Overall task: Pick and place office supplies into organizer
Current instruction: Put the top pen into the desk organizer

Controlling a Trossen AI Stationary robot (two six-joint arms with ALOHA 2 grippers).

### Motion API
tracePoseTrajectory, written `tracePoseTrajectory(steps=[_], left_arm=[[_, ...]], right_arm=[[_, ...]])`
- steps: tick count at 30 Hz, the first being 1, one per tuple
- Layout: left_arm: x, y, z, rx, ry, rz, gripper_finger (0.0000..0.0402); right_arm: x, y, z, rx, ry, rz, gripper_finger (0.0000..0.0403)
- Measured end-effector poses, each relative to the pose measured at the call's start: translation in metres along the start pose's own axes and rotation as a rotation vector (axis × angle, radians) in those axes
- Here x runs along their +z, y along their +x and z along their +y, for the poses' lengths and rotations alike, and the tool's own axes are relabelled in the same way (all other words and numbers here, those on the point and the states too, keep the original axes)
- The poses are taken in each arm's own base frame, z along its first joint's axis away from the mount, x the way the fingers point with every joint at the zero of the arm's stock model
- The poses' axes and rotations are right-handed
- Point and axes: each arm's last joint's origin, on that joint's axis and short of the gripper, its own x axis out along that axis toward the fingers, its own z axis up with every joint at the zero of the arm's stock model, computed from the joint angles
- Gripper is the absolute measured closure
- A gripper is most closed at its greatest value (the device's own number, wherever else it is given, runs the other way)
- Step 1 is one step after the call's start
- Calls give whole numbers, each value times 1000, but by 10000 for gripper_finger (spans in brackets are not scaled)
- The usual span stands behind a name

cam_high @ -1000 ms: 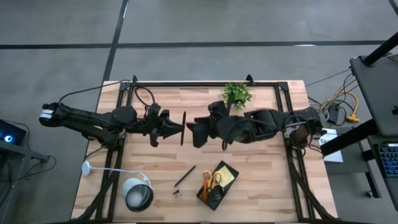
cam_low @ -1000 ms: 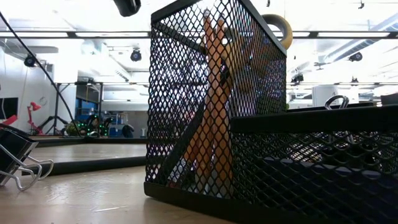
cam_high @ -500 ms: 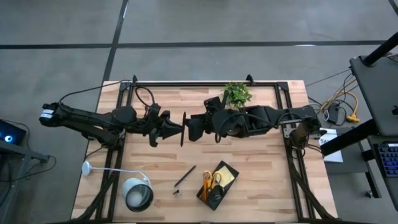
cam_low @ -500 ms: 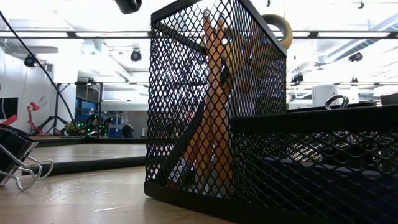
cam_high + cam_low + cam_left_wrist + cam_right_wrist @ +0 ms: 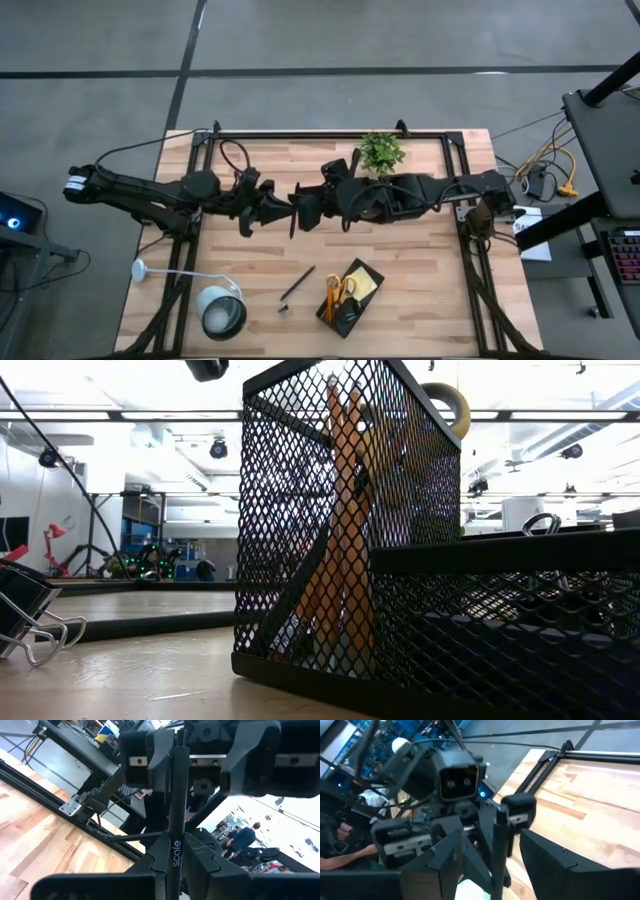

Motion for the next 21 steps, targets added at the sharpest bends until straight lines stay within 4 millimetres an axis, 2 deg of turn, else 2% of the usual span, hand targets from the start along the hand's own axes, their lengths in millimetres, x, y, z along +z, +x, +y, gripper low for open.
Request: tracePoseTrajectory(steps=[5, 12, 18, 21], left_arm=[[-1, 1, 1, 1, 0, 4, 386], [-1, 1, 0, -1, 0, 4, 386], [0, 1, 0, 1, -3, 1, 386], [0, 0, 0, 11, -27, -9, 373]], right_arm=[[4, 2, -1, -6, -4, -18, 263], [4, 2, -2, -13, -34, -22, 364], [5, 2, -2, -27, -44, -44, 371], [4, -1, -1, -35, -56, -56, 371]])
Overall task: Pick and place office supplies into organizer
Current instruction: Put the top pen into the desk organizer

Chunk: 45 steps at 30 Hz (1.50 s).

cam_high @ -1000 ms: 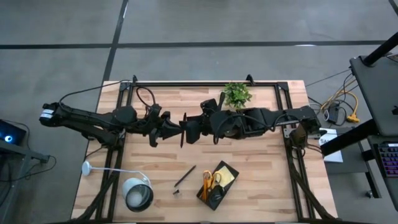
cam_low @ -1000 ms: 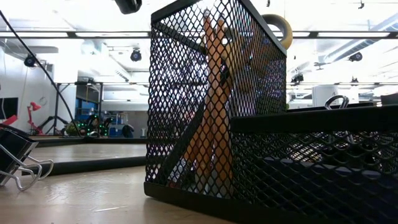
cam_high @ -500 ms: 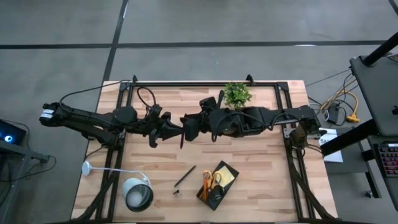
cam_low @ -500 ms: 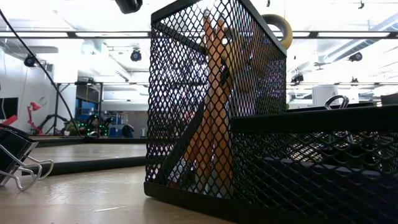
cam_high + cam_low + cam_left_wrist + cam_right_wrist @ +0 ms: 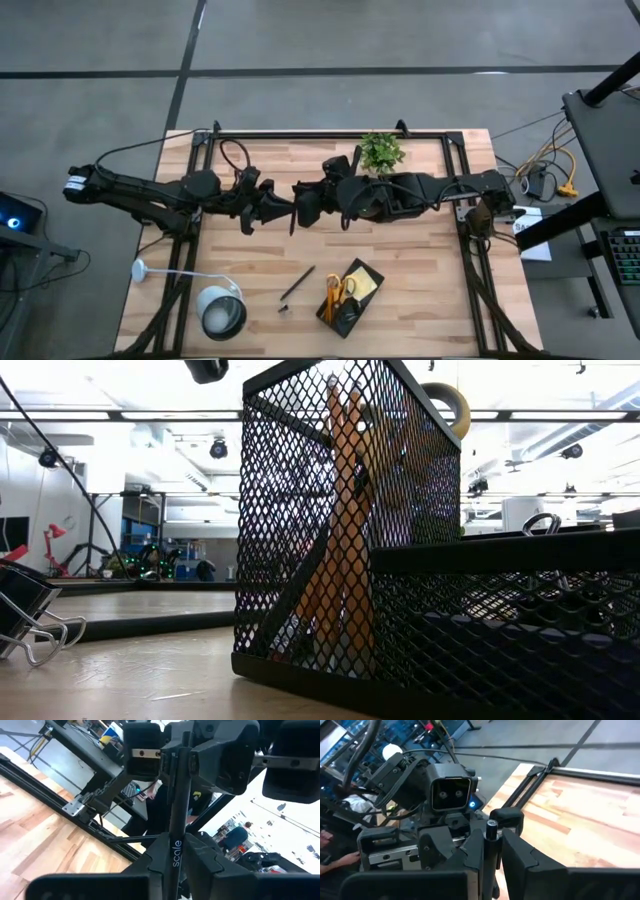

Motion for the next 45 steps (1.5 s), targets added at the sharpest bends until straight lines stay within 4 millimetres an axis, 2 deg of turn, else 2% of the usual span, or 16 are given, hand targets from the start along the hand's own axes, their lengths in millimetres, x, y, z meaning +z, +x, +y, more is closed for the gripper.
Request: tracePoseTrajectory(steps=[3, 7, 11, 17, 23, 26, 36, 45], left_arm=[[-1, -1, 1, 16, 2, 8, 341], [-5, -3, 6, 77, 2, 64, 286], [-6, -7, 8, 102, 32, 82, 240], [5, -16, 5, 112, 60, 6, 213], [23, -31, 3, 142, 65, -113, 212], [30, -37, 3, 151, 72, -158, 211], [41, -53, -5, 125, 122, -217, 211], [43, -60, -8, 105, 120, -236, 211]], right_arm=[[0, -9, 1, -31, -29, -33, 371], [1, -34, 4, -94, -61, -104, 371], [-10, -56, 12, -105, -71, -139, 371], [-39, -85, 27, -102, -104, -184, 371], [-87, -103, 37, -124, -211, -230, 371], [-113, -105, 36, -142, -246, -241, 371], [-186, -93, 28, -133, -194, -154, 371], [-222, -78, 13, -185, -276, -41, 371]])
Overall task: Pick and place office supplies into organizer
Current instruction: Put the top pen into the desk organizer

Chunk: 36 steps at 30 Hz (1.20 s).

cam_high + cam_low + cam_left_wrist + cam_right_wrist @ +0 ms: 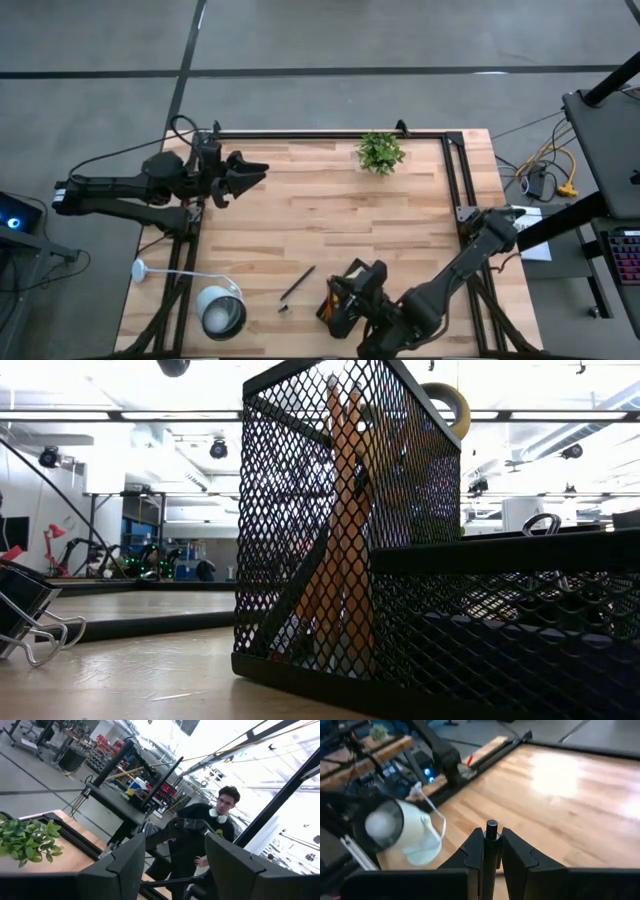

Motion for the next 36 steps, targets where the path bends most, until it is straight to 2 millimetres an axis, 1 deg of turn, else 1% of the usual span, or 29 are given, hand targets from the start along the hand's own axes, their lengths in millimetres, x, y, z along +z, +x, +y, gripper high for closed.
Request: tracePoseTrajectory(steps=[2, 4, 8, 12, 15, 19, 29, 32, 36], left_arm=[[1, -1, 0, -3, 0, -4, 211], [1, -1, -1, -5, -1, -5, 211], [1, 0, -1, -7, -2, -4, 211], [-1, 1, 0, -15, -6, 10, 211], [-2, 2, 0, -14, -27, 16, 211], [-4, 6, 1, -10, -26, 32, 211], [-11, 13, 5, 1, -22, 67, 211], [-14, 16, 6, 9, -19, 79, 211], [-17, 20, 8, 17, -18, 93, 211]], right_arm=[[-9, 3, -1, -7, 6, 12, 371], [-18, 3, -2, -10, 18, 17, 371], [-27, 6, -4, -23, -3, 13, 366], [-42, 18, -5, -47, -38, 55, 360], [-54, 27, -6, -66, -21, 63, 365], [-70, 34, -7, -81, -17, 71, 365], [-98, 47, -7, -102, -34, 116, 361], [-106, 50, -8, -108, -13, 146, 360], [-109, 50, -8, -112, 30, 153, 351]])
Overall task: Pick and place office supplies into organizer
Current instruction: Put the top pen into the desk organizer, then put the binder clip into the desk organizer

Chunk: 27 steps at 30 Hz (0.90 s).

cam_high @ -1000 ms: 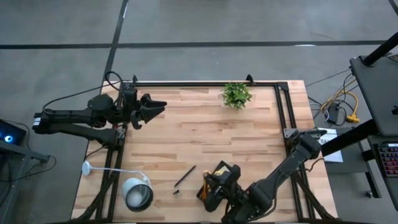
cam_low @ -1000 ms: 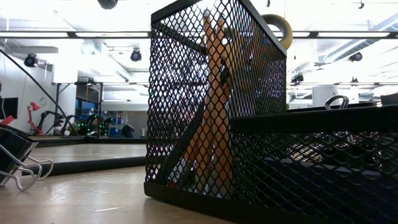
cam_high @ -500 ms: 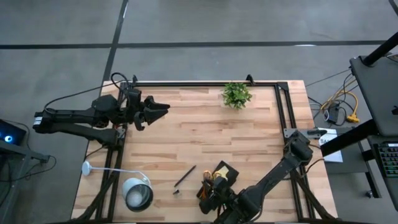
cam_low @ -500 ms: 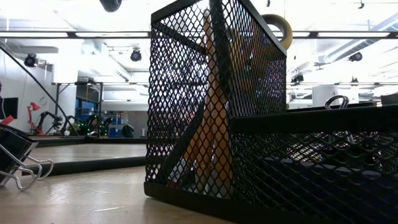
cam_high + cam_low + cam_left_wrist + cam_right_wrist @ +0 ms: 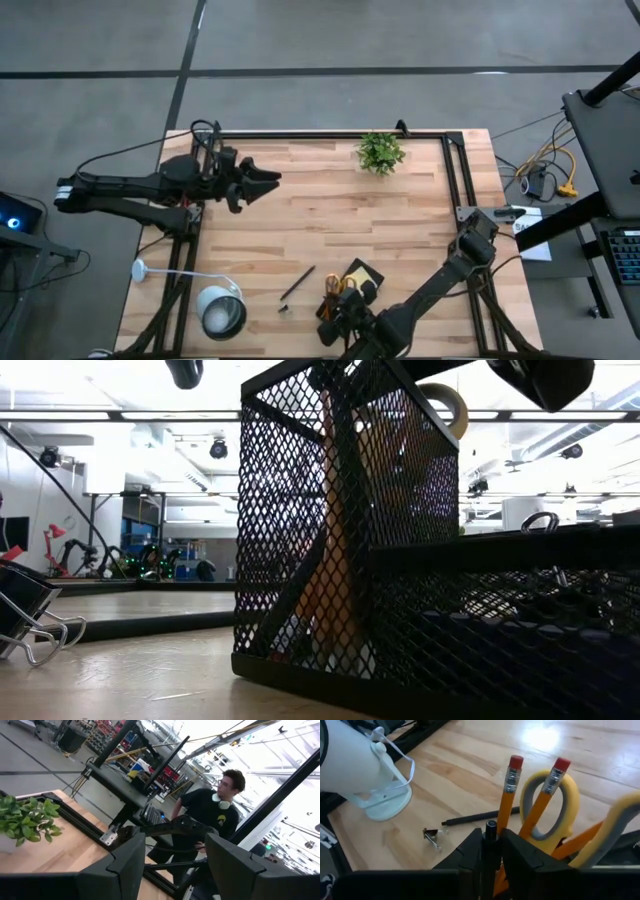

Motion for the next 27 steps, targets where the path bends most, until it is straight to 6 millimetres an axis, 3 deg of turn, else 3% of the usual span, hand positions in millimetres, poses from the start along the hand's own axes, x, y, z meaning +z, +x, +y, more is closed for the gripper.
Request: tracePoseTrajectory(steps=[18, 27], left_arm=[[-7, 9, 5, 24, 2, 34, 211], [-11, 8, 3, -71, -105, 156, 211]], right_arm=[[9, -12, 11, 37, 9, 8, 234], [63, -40, 37, 89, -73, -123, 224]])
